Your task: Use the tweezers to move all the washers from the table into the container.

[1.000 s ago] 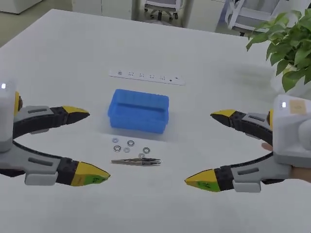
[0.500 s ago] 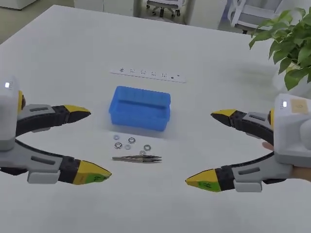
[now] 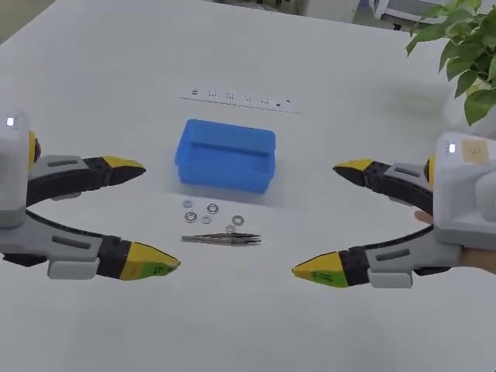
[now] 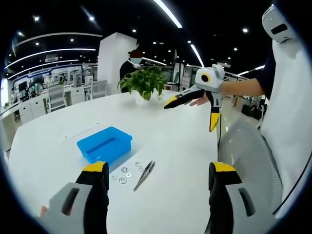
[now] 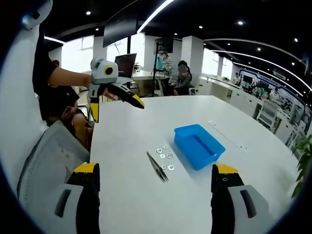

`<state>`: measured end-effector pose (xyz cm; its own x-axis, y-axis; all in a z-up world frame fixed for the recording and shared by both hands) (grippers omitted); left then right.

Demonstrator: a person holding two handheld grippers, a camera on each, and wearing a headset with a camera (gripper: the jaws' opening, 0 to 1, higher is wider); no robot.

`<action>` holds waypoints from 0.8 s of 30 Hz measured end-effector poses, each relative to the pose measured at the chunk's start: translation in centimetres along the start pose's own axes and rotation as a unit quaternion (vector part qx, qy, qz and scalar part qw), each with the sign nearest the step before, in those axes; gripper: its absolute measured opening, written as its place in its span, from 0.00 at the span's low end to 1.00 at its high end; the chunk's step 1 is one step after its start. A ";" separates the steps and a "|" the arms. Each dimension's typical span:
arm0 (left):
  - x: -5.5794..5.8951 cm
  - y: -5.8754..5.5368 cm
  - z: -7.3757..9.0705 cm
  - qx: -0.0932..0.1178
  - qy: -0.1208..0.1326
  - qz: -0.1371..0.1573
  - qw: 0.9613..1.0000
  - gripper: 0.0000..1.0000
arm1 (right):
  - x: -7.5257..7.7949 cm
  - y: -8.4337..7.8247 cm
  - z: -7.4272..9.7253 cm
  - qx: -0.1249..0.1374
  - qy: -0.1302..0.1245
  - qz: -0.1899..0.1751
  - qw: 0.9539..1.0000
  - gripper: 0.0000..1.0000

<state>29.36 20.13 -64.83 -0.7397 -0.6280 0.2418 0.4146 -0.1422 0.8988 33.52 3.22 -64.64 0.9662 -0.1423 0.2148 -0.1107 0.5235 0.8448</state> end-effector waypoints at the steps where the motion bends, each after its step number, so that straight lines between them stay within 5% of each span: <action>1: -0.1 0.0 -0.1 -0.001 0.000 0.001 1.000 0.89 | 0.0 -0.1 0.0 0.000 0.001 -0.002 1.000 0.95; 14: -1.9 -0.6 -2.1 -0.012 -0.002 0.015 1.000 0.85 | 0.6 -1.8 -1.3 -0.017 0.014 -0.011 1.000 0.87; 24: -4.3 -2.5 -3.9 -0.041 0.006 0.022 0.999 0.74 | 0.9 -3.1 -4.8 -0.038 0.046 -0.004 0.998 0.73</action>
<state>33.56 20.15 -69.55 -0.7136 -0.6436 0.2766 0.4898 -0.1761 0.8539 35.81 5.49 -69.47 0.9847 -0.0716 0.1589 -0.0875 0.5852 0.8061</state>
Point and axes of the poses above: the centre of the closed fingertips' face, and the gripper's own axes: z roughly backward along the fingers, x roughly to its right, y roughly out of its top, the point moved 2 cm from there along z, roughly backward along the fingers, and after that the axes turned 10 degrees about z, right-handed, at the moved point
